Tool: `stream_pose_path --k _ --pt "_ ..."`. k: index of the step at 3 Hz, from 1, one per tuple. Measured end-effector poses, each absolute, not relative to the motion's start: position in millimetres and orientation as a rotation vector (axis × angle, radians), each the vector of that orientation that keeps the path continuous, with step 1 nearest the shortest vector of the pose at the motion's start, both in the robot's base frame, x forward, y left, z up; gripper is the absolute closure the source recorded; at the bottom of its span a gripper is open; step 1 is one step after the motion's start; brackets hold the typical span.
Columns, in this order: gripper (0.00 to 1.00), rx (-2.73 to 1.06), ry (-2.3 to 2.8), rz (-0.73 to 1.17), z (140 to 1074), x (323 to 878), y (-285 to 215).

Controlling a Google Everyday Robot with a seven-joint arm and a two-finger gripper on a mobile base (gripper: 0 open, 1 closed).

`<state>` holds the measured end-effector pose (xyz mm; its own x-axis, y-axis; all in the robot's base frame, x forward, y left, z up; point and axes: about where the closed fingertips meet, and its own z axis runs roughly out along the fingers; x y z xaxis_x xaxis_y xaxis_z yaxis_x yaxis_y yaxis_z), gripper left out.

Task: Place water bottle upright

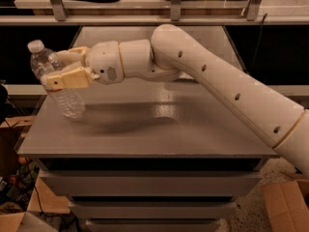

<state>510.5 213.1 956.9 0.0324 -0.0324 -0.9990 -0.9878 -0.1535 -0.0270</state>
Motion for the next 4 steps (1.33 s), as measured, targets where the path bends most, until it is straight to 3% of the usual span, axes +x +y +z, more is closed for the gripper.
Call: stream_pose_path --k 1,4 --pt "0.00 -1.362 1.131 1.291 955.9 511.0 212.7" --pt "0.00 -1.452 1.113 1.268 958.9 513.7 208.0"
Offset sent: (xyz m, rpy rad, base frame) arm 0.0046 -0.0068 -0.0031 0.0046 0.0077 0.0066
